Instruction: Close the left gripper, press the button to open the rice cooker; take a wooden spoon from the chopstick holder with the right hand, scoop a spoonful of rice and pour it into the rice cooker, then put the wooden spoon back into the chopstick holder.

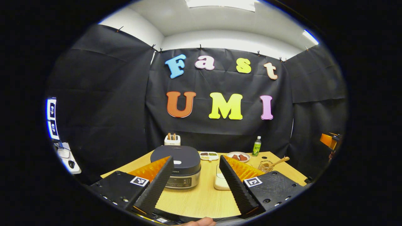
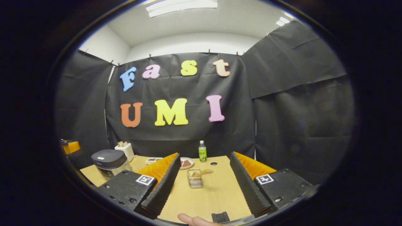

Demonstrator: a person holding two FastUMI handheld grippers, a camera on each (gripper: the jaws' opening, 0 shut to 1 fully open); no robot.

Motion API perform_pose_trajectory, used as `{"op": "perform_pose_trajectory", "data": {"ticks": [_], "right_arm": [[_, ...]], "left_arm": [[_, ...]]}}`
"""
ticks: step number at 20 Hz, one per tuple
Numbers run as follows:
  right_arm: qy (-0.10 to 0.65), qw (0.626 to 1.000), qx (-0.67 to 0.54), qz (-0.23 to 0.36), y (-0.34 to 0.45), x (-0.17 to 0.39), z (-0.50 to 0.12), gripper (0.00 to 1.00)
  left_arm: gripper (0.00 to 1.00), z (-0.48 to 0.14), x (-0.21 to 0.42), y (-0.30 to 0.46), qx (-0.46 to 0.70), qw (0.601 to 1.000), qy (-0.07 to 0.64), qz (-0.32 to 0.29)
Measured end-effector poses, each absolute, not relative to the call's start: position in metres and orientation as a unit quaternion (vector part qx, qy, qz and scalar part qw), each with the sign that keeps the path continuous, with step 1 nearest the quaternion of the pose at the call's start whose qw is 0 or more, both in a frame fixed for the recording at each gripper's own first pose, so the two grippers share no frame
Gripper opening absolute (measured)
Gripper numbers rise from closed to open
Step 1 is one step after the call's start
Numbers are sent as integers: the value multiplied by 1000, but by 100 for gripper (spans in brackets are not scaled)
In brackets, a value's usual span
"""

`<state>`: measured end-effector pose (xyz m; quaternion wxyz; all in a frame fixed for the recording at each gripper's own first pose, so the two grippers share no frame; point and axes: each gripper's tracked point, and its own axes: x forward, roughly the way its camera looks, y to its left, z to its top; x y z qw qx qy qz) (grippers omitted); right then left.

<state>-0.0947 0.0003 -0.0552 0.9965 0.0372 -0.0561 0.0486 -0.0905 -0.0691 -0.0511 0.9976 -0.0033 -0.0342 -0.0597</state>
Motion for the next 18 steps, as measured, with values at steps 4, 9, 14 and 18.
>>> {"op": "perform_pose_trajectory", "data": {"ticks": [4,9,14,18], "right_arm": [[-61,997,35,41,-5,-100,-51,100],[-73,995,36,51,-8,-110,-45,100],[-65,997,41,22,-24,-106,-48,100],[-55,997,48,17,-29,-103,-52,93]], "left_arm": [[94,-42,-100,-78,2,995,-53,-79],[94,-47,-104,-89,2,994,-41,-96],[94,-45,-109,-102,3,992,-44,-119],[94,-45,-109,-111,8,991,-44,-127]]}}
